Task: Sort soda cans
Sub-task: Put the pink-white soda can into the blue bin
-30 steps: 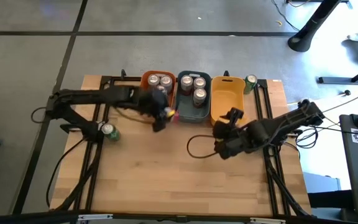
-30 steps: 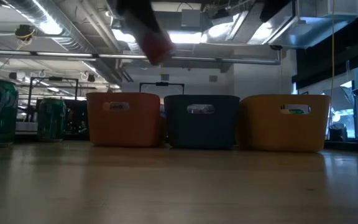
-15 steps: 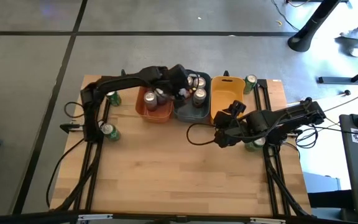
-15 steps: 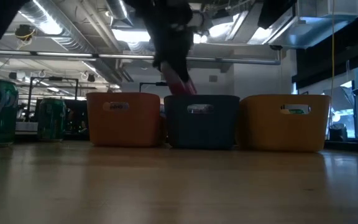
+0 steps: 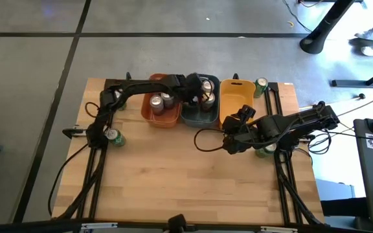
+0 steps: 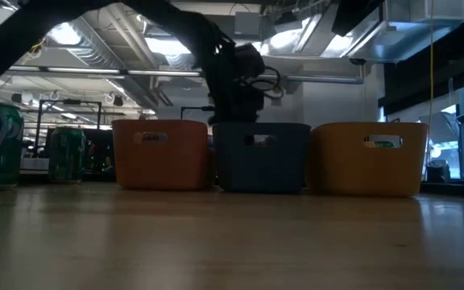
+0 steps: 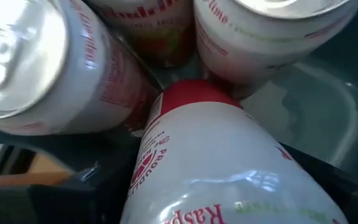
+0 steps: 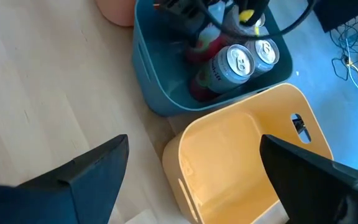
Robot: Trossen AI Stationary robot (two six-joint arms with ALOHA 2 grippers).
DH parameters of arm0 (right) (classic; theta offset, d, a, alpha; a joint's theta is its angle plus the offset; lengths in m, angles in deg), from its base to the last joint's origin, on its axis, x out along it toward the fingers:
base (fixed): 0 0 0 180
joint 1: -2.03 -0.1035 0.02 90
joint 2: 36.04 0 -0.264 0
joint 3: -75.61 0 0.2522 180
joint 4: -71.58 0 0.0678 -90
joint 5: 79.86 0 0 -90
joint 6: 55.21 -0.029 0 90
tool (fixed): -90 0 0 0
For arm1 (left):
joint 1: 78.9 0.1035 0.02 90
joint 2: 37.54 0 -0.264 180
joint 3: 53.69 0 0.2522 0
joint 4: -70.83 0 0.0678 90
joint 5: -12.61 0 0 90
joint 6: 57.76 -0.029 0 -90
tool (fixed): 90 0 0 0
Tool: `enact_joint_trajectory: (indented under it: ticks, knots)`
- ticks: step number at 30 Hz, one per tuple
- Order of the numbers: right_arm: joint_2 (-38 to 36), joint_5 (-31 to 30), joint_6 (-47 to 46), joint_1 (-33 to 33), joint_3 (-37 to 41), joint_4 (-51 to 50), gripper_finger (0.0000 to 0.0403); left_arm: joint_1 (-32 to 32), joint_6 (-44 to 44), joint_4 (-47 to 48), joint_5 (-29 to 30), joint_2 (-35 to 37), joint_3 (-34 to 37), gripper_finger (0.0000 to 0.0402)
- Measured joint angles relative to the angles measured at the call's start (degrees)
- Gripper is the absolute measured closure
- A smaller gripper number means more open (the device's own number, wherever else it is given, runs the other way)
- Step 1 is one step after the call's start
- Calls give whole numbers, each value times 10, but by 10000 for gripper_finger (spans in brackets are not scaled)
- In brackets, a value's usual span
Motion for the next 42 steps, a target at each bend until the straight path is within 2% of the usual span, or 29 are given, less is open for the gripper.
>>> enact_joint_trajectory:
  ticks: [9,23,35,38,42]
  knots:
    - [0,-1,3,0,0,2,42,0,1,4,0,-23,0,70]
    - [0,-1,3,0,0,2,42,3,12,-21,0,-23,0,71]
    - [1,1,3,0,68,17,42,3,-7,20,0,-23,0,71]
    - [1,1,3,0,68,18,42,3,-18,25,0,-23,0,80]
    - [1,1,3,0,68,17,43,2,-18,37,0,-21,0,116]
